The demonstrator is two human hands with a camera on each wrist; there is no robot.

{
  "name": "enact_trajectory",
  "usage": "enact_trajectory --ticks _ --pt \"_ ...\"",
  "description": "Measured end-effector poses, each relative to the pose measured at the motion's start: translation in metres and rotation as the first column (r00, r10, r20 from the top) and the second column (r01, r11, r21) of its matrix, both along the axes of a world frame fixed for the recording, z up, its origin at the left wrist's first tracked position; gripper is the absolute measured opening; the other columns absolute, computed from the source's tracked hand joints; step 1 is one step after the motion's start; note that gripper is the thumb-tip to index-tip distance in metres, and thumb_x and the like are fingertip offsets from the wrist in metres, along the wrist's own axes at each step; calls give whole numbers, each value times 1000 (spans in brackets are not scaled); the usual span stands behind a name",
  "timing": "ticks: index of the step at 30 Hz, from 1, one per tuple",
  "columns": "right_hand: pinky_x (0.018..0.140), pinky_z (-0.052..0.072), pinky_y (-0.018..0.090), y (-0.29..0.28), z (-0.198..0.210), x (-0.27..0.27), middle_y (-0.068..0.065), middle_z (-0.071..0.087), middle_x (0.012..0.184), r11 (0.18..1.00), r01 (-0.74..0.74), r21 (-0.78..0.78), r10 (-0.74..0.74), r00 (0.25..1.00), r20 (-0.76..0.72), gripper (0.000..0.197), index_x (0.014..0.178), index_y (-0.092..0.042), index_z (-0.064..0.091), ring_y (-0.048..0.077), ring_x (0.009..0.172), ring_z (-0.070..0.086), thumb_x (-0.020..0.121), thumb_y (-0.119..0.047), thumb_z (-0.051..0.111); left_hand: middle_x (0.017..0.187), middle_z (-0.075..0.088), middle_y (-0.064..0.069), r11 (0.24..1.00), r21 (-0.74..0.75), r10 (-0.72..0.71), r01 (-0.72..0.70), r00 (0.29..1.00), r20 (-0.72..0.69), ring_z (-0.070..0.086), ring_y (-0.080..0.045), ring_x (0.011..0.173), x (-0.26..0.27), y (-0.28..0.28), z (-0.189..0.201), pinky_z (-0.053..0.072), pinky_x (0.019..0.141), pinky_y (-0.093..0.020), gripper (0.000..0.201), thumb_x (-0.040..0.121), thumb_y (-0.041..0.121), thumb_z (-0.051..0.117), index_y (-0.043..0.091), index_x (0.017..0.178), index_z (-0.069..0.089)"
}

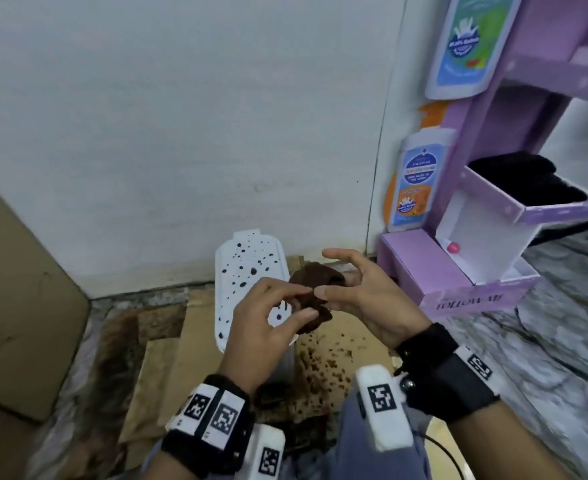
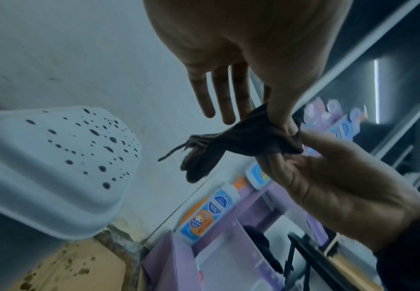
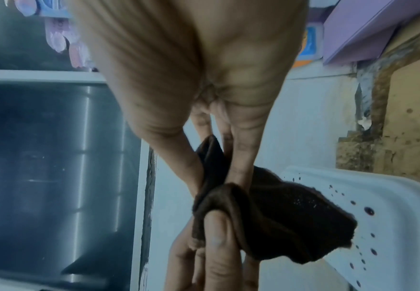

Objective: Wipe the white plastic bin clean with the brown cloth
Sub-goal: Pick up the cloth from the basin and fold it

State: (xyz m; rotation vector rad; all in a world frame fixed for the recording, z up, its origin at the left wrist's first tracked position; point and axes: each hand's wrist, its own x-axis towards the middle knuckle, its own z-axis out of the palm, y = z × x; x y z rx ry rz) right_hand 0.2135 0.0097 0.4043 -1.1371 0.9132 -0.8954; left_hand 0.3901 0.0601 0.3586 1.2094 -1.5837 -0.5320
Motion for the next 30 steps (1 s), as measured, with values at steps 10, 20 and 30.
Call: enact_trajectory --ticks 10,20,30 --pt "58 53 19 1 17 29 6 73 77 999 -26 -43 20 990 -137 20 92 -6 70 12 69 70 82 11 63 91 77 3 991 52 136 -125 925 -356 72 -15 89 37 14 3 53 83 -26 11 82 20 73 27 89 77" --pt "55 56 28 -1 19 41 11 68 72 972 158 -174 -216 892 -397 16 71 -10 68 22 63 71 77 4 62 89 65 14 965 -192 183 -179 983 0 67 -6 85 24 30 1 56 73 -23 29 86 -3 69 25 86 62" --pt "68 60 40 0 20 46 19 66 93 971 239 -26 -237 934 -269 16 73 -7 51 30 66 73 83 2 58 106 69 4 985 -110 133 -133 991 -6 65 -1 100 9 40 1 54 87 -15 30 79 19 77 14 108 76"
